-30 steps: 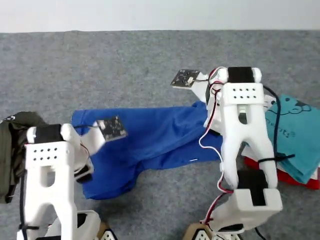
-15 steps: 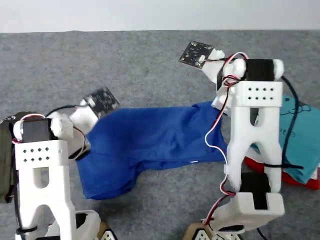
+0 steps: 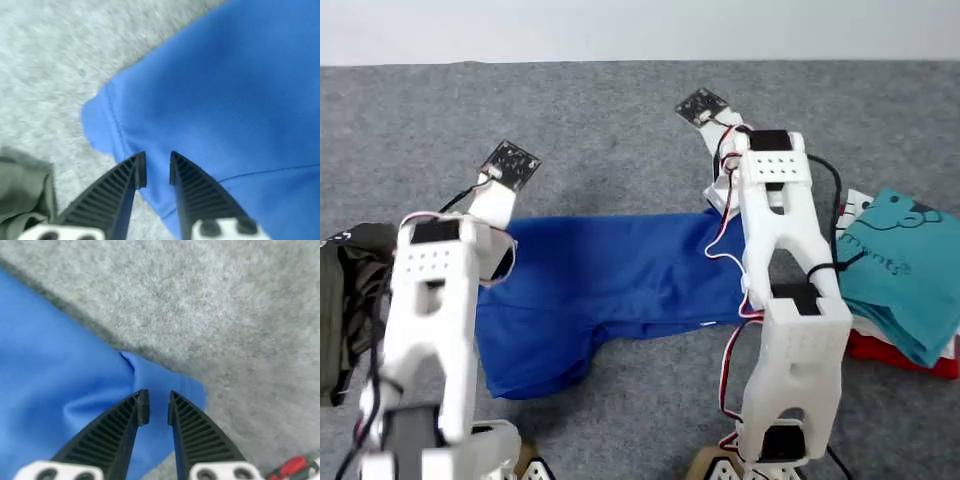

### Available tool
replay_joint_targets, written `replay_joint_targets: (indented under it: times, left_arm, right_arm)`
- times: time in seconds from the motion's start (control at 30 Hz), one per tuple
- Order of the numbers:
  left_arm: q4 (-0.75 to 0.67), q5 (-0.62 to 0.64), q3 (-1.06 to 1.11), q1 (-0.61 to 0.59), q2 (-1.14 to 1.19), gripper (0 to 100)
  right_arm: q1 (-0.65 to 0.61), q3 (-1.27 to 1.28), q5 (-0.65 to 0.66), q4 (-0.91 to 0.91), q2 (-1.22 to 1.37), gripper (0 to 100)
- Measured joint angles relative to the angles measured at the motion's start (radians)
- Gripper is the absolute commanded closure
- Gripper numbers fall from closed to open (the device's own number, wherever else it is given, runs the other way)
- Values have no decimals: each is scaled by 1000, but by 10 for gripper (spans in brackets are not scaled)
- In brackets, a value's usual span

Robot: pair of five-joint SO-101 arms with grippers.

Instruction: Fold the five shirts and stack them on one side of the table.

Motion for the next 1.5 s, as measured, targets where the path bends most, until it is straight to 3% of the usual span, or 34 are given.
replay_joint_targets:
  times: [0.27,0.47,0.8,1.2,1.33,1.5]
  left_arm:
    - [129,40,-307,-18,374,896]
    - [207,37,-437,-127,511,968]
    - [301,-28,-453,-175,374,970]
    - [499,-34,-417,23,72,967]
    - [525,-34,-350,43,66,969]
    - [529,-29,-342,-48,18,970]
  right_arm:
    - [15,-3,-6,-87,129,924]
    - [71,-5,-8,-101,135,922]
    - [118,-207,-6,69,143,920]
    - [11,-588,-6,477,141,924]
    - [-2,-572,-6,508,141,924]
    - [-14,-373,-6,508,60,924]
